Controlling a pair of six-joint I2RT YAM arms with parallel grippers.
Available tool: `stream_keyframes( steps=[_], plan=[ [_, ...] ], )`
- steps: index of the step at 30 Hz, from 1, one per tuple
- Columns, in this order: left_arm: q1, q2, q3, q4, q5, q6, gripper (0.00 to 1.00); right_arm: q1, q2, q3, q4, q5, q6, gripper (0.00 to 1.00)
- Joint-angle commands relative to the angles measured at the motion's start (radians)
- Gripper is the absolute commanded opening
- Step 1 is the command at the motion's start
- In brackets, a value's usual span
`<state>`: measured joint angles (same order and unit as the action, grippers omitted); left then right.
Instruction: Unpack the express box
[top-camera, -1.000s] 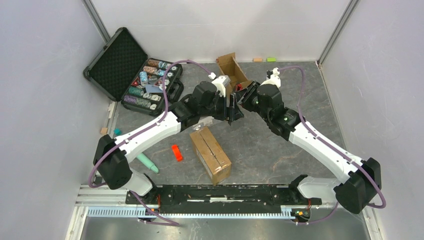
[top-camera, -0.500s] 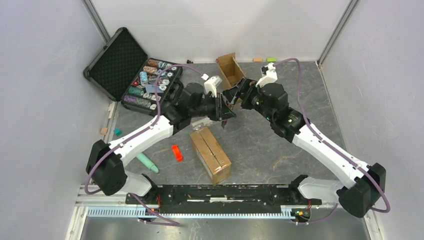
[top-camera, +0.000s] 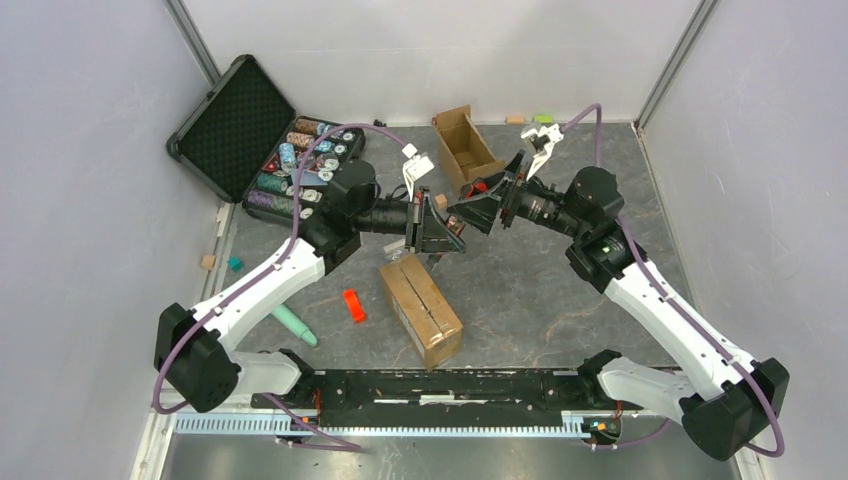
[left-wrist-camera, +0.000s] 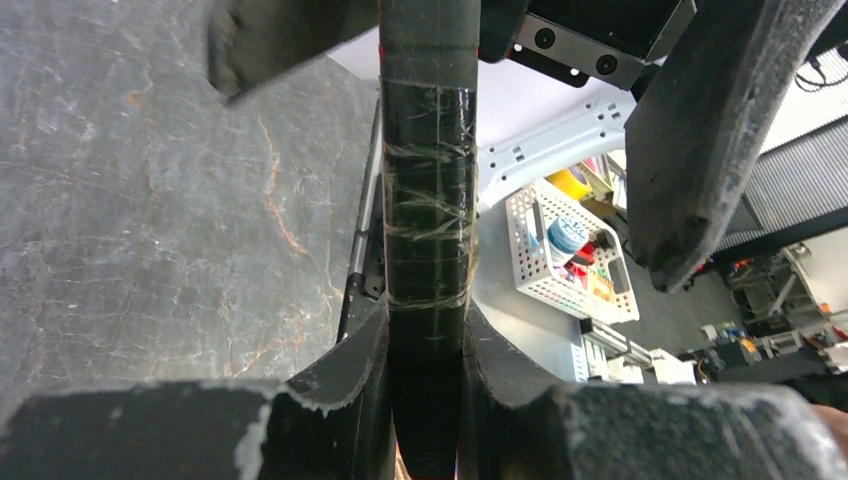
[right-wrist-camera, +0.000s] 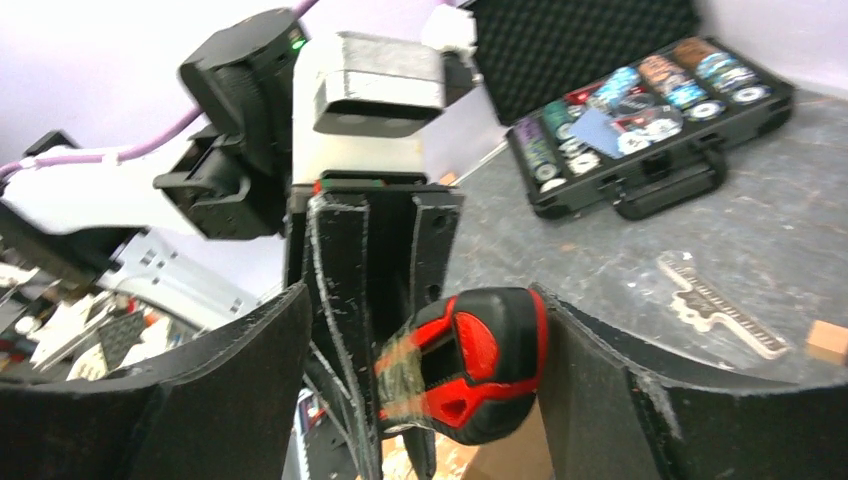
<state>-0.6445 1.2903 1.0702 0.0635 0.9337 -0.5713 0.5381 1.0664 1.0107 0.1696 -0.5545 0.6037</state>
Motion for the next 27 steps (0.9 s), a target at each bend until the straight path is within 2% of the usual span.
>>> stream_keyframes(
  steps=[1, 9, 13, 15, 16, 17, 18, 19, 20, 22, 25, 27],
  plan=[
    [0.0, -0.032, -0.006, 0.059, 0.108, 0.041, 0.02, 0.006, -0.014, -0.002, 0.043, -0.138, -0.032, 0.77],
    [-0.001, -0.033, -0.012, 0.089, 0.113, 0.022, 0.02, 0.022, -0.026, -0.049, 0.098, -0.142, 0.024, 0.55],
    [-0.001, -0.031, -0.011, 0.085, 0.117, 0.02, 0.02, 0.025, -0.022, -0.051, 0.102, -0.138, 0.027, 0.47],
    [-0.001, -0.032, -0.017, 0.079, 0.111, 0.018, 0.02, 0.026, -0.017, -0.046, 0.101, -0.138, 0.029, 0.36],
    [0.0, -0.035, -0.019, 0.066, 0.097, 0.021, 0.02, 0.027, -0.016, -0.045, 0.098, -0.137, 0.03, 0.28],
    [0.0, -0.037, -0.018, 0.05, 0.086, 0.026, 0.03, 0.028, -0.015, -0.042, 0.092, -0.138, 0.025, 0.15],
    [0.003, -0.041, -0.017, 0.016, 0.062, 0.034, 0.09, 0.028, -0.016, -0.039, 0.075, -0.129, 0.017, 0.05],
    [0.008, -0.046, -0.014, -0.028, 0.032, 0.047, 0.26, 0.029, -0.02, -0.032, 0.045, -0.108, -0.001, 0.0],
    [0.014, -0.059, -0.013, -0.072, 0.006, 0.067, 0.33, 0.028, -0.022, -0.023, 0.014, -0.081, -0.025, 0.0],
    [0.027, -0.101, -0.008, -0.232, -0.101, 0.14, 0.56, 0.029, -0.031, 0.001, -0.07, -0.011, -0.077, 0.0],
    [0.037, -0.183, 0.002, -0.44, -0.243, 0.225, 0.68, 0.028, -0.035, 0.047, -0.225, 0.129, -0.159, 0.0],
    [0.037, -0.231, 0.003, -0.541, -0.294, 0.251, 0.69, 0.029, -0.043, 0.049, -0.259, 0.193, -0.187, 0.0]
  ],
)
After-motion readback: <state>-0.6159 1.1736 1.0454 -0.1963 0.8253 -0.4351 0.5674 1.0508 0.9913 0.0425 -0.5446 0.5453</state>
